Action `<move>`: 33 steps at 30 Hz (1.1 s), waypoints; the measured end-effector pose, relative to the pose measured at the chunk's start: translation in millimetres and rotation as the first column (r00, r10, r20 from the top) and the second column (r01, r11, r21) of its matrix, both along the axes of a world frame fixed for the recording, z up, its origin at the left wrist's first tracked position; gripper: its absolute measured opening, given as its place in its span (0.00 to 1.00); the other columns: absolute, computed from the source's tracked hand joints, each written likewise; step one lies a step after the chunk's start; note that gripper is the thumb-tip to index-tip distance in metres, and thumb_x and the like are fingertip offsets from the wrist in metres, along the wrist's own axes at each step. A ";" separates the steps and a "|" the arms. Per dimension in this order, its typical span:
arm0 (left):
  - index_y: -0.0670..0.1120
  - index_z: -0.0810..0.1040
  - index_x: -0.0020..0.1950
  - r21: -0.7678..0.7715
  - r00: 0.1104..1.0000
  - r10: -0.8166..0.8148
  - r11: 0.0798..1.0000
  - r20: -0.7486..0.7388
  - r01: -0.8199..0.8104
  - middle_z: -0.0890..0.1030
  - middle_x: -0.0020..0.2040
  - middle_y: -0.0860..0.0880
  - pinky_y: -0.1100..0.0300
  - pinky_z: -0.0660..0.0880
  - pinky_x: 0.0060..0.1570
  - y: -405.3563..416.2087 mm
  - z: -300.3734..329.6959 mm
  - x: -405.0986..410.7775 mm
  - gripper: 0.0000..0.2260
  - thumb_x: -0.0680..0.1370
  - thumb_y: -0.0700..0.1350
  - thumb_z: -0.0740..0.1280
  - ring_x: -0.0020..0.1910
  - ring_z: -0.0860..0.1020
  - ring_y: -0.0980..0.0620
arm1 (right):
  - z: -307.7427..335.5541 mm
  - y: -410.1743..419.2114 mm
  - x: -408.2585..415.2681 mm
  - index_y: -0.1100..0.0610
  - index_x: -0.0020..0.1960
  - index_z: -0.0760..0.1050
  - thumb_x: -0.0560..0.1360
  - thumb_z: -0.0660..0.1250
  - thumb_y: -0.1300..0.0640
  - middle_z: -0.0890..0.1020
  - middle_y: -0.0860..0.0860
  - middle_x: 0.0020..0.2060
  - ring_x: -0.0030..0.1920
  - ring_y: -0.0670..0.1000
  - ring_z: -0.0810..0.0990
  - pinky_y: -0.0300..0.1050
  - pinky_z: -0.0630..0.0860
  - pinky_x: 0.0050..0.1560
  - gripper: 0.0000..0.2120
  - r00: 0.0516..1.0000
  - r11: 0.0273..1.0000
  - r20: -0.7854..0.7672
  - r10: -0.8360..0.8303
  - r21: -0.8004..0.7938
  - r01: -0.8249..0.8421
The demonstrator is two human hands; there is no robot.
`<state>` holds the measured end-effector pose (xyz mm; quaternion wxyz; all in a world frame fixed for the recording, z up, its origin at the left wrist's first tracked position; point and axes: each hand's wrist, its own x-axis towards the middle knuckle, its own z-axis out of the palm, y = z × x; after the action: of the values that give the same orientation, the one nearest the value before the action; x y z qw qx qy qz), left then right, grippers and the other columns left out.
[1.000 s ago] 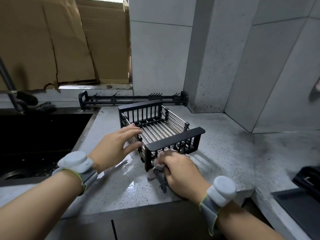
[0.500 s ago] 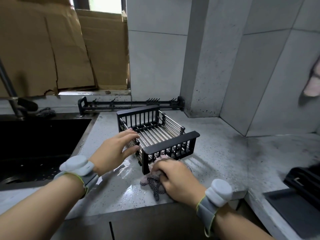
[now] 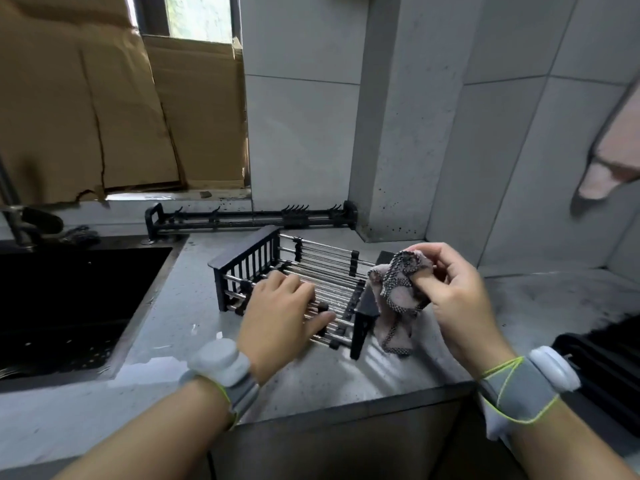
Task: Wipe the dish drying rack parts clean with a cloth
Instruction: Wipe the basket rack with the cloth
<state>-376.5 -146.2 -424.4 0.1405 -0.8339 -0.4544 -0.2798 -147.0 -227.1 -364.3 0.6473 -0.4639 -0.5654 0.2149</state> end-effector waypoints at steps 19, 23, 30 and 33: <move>0.52 0.71 0.39 0.058 0.951 -0.288 0.954 -0.116 0.296 0.74 0.36 0.58 0.58 0.72 0.34 -0.5 5.0 -41.1 0.18 0.80 0.63 0.58 0.38 0.75 0.53 | 75.7 37.2 -33.7 0.53 0.50 0.77 0.72 0.69 0.66 0.81 0.50 0.43 0.44 0.46 0.79 0.40 0.76 0.46 0.11 0.974 0.970 -0.142 0.174 0.194 -0.145; 0.52 0.71 0.38 0.149 0.946 -0.282 0.941 -0.157 0.305 0.76 0.35 0.56 0.57 0.73 0.29 -8.6 3.1 -35.3 0.17 0.80 0.62 0.60 0.36 0.76 0.53 | 95.5 54.2 -46.8 0.52 0.48 0.73 0.70 0.69 0.66 0.78 0.52 0.41 0.40 0.47 0.77 0.41 0.75 0.41 0.12 0.965 0.962 -0.155 0.211 0.208 -0.177; 0.50 0.74 0.39 0.259 0.973 -0.215 0.938 -0.080 0.229 0.75 0.36 0.55 0.57 0.67 0.33 -13.5 -11.5 -35.4 0.18 0.81 0.61 0.60 0.37 0.73 0.51 | 54.2 107.6 -71.3 0.51 0.40 0.77 0.68 0.67 0.69 0.80 0.50 0.36 0.32 0.44 0.73 0.39 0.70 0.36 0.13 0.893 0.990 0.440 0.095 -0.131 -0.041; 0.50 0.76 0.40 0.307 0.974 -0.213 0.925 -0.073 0.225 0.75 0.36 0.54 0.56 0.67 0.35 -14.4 -13.1 -31.3 0.18 0.82 0.60 0.59 0.36 0.73 0.50 | 41.8 118.9 -70.8 0.47 0.41 0.80 0.67 0.68 0.64 0.83 0.49 0.40 0.38 0.47 0.78 0.42 0.74 0.43 0.12 0.852 0.982 0.512 0.109 -0.186 -0.014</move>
<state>-407.8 -160.6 -437.4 0.2473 -0.8519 -0.3054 -0.3462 -217.8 -108.2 -322.5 0.4197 -0.5416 -0.7125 0.1513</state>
